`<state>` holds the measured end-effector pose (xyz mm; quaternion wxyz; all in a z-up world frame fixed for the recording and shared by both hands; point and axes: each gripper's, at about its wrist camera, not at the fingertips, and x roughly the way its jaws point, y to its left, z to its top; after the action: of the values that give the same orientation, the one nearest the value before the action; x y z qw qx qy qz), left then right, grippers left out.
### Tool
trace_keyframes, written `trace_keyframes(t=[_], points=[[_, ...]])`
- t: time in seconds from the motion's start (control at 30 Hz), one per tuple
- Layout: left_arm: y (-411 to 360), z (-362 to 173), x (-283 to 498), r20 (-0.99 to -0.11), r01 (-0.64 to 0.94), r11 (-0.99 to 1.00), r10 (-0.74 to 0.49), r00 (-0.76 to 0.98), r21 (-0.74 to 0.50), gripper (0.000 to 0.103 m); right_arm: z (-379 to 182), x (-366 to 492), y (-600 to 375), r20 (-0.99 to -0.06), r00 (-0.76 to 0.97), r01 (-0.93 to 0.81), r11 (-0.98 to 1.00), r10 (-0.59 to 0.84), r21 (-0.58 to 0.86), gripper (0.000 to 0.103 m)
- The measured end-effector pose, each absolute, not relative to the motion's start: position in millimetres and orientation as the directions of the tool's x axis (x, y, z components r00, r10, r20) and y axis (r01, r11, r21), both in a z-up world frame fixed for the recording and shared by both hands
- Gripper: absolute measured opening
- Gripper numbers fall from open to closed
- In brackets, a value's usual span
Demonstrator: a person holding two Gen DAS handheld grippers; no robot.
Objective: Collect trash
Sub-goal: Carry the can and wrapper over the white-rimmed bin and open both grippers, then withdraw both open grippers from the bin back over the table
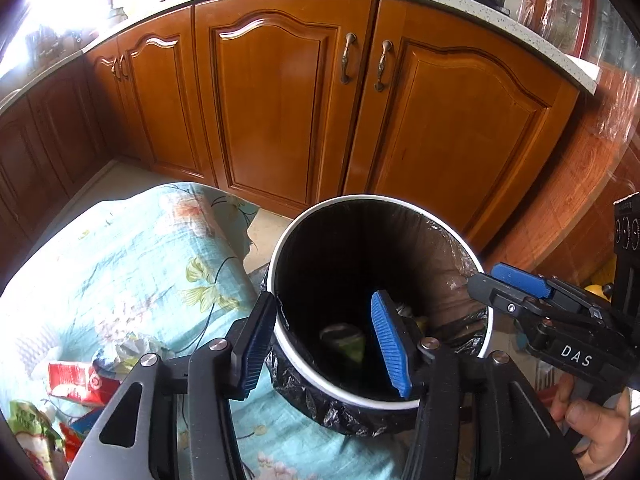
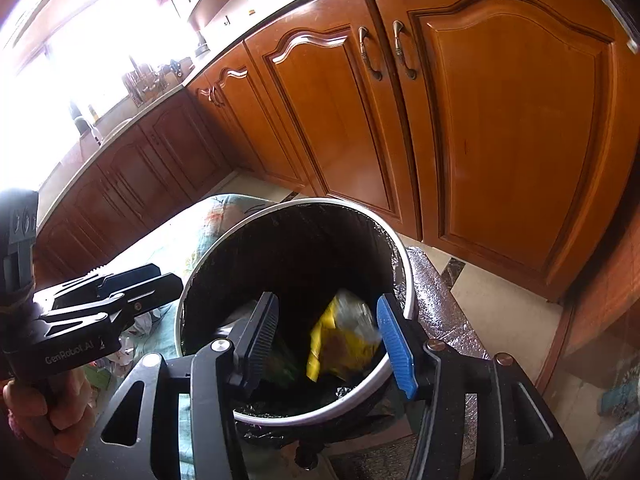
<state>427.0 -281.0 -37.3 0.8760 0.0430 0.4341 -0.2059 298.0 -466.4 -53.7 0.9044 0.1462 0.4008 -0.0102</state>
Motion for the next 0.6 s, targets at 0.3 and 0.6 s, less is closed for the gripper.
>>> trace_keyframes(t=[0.3,0.6], points=[[-230,-29,379,-0.712,0.341,0.915,-0.386,0.587,-0.215,0.056,-43,267,-452,-0.665,0.739,0.129,0.945,0.111,0.301,0.079],[-164,-28,310,-0.675,0.275,0.93,-0.366,0.641,-0.244,0.06,-43,240,-407,-0.624,0.761,0.067,0.936,0.177,0.346,0.09]])
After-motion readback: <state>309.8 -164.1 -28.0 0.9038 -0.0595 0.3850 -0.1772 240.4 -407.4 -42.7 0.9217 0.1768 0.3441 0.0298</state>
